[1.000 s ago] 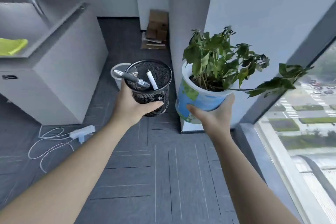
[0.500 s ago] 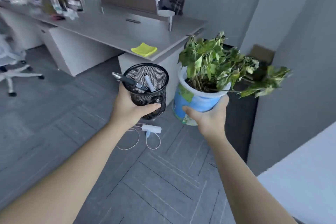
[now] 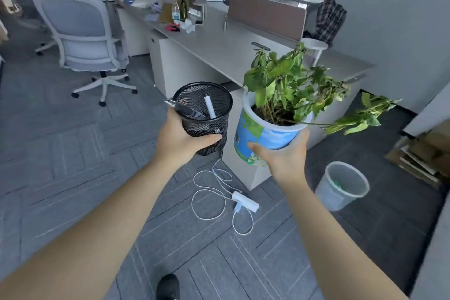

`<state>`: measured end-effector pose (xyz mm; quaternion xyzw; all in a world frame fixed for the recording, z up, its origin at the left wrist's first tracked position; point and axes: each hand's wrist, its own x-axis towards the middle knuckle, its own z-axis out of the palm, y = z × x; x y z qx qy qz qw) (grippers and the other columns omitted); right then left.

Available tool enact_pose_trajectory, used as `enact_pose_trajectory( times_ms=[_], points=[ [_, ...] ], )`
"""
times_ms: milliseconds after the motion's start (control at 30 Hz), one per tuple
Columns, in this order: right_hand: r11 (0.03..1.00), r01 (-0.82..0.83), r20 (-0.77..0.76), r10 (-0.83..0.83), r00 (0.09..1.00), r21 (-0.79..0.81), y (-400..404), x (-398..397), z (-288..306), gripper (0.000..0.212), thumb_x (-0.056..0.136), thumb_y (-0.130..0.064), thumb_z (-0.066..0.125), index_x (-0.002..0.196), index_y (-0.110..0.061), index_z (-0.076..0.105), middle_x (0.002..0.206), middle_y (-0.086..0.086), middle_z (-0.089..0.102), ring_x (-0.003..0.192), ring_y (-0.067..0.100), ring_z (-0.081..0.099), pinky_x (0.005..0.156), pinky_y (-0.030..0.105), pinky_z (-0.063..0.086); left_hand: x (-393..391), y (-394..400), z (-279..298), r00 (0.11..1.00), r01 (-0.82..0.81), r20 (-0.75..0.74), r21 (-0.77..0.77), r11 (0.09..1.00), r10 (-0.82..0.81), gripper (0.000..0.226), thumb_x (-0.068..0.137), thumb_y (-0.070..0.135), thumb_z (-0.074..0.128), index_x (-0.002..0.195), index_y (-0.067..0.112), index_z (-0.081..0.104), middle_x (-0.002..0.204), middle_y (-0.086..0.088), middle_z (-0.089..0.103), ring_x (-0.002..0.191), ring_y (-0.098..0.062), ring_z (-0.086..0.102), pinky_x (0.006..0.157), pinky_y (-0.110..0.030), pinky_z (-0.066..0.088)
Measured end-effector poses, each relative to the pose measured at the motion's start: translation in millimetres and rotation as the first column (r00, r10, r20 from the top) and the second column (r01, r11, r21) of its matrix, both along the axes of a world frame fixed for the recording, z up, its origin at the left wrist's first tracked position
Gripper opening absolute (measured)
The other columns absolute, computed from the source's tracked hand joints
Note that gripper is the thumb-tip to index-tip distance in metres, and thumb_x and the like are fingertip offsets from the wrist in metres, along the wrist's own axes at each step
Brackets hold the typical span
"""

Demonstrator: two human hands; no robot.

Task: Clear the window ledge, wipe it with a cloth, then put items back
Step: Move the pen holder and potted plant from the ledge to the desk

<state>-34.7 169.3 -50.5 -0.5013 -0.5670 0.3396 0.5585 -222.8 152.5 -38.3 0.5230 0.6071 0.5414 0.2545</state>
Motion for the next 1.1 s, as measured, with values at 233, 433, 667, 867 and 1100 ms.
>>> enact_pose_trajectory(
  times_ms=[233,433,667,867,1100],
  points=[
    [0.998,0.059,-0.020,-0.059,0.998,-0.012,141.0,-66.2,-2.7,0.076,0.052,-0.002,0.086,0.105,-0.019,0.034,0.111,0.001,0.051,0.110,0.021,0.052,0.102,0.044,0.043,-71.3,149.4,-3.9,0.998,0.055,-0.014,-0.024,0.998,-0.056,0.080,0.038,0.038,0.079,0.108,0.020,0.043,0.106,0.008,0.057,0.105,-0.016,0.054,0.092,-0.030,0.040],
    [0.988,0.148,-0.014,-0.149,0.989,-0.035,255.3,-94.3,-0.7,0.076,0.050,-0.006,0.087,0.104,-0.020,0.035,0.114,0.007,0.052,0.108,0.023,0.053,0.100,0.046,0.045,-102.9,282.9,3.3,0.987,0.159,-0.023,-0.042,0.986,-0.160,0.086,0.039,0.036,0.082,0.113,0.015,0.042,0.118,-0.001,0.060,0.110,-0.019,0.055,0.097,-0.034,0.042],
    [0.981,0.187,-0.066,-0.191,0.979,-0.053,382.2,-94.4,-1.9,0.072,0.055,0.003,0.083,0.102,-0.018,0.033,0.093,-0.014,0.047,0.086,0.010,0.053,0.077,0.018,0.052,-98.0,425.0,-10.4,0.977,0.211,-0.003,-0.014,0.977,-0.211,0.073,0.053,0.014,0.084,0.113,0.015,0.041,0.108,0.005,0.056,0.102,-0.014,0.053,0.088,-0.026,0.039],
    [0.971,0.224,-0.027,-0.227,0.974,-0.083,493.0,-80.2,-12.7,0.074,0.054,-0.002,0.084,0.103,-0.021,0.032,0.104,-0.003,0.046,0.100,0.015,0.048,0.090,0.026,0.043,-90.6,539.9,-24.0,0.975,0.223,-0.023,-0.009,0.975,-0.223,0.070,0.046,0.024,0.085,0.102,0.015,0.043,0.097,0.007,0.060,0.091,-0.010,0.057,0.074,-0.013,0.043],
    [0.947,0.274,-0.014,-0.281,0.960,-0.169,605.8,-85.1,-42.6,0.070,0.053,0.000,0.084,0.091,-0.032,0.035,0.100,-0.006,0.051,0.102,0.017,0.052,0.097,0.036,0.047,-97.8,683.0,-69.1,0.953,0.302,-0.005,-0.115,0.946,-0.304,0.068,0.040,0.039,0.079,0.093,0.002,0.059,0.094,-0.011,0.070,0.090,-0.022,0.067,0.085,-0.047,0.053]
  ],
)
